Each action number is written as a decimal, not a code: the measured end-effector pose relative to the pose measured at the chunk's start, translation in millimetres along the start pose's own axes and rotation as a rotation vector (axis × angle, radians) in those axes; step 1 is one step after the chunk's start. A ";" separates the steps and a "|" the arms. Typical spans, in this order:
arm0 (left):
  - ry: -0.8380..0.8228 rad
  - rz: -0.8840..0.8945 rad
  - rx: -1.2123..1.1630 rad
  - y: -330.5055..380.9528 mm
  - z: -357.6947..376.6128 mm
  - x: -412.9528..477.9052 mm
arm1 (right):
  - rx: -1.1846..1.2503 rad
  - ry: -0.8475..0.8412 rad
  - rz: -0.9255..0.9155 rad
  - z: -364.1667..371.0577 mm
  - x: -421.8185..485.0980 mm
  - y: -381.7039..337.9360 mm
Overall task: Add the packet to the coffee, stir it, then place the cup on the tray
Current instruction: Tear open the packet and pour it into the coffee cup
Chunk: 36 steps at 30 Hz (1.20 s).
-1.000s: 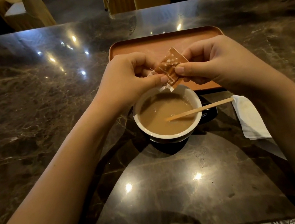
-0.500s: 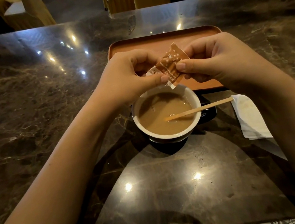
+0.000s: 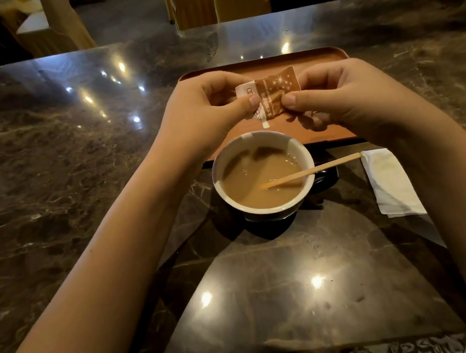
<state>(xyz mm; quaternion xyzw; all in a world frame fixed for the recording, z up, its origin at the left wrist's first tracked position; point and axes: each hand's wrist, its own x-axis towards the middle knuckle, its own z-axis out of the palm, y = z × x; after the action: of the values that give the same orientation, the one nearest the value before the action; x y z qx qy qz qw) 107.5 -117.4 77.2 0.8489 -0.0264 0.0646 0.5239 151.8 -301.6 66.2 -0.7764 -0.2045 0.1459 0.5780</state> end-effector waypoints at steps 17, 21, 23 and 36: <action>-0.076 0.050 0.053 61.3 -33.0 -28.7 | 0.049 0.039 -0.157 1.8 -29.8 -54.2; 0.042 -0.004 -0.095 52.2 -24.2 -51.1 | 0.153 0.042 -0.130 16.0 -40.3 -51.5; 0.109 0.002 -0.097 50.2 -21.2 -56.7 | 0.136 0.028 -0.125 23.3 -44.2 -51.1; 0.197 0.048 -0.029 48.5 -30.5 -74.9 | -0.125 0.165 -0.287 39.4 -56.0 -70.0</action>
<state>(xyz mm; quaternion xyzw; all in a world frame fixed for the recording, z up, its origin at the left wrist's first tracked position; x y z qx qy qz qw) 25.4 -113.6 123.3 0.8300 0.0042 0.1599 0.5343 74.1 -278.5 121.3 -0.7830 -0.2737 -0.0155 0.5584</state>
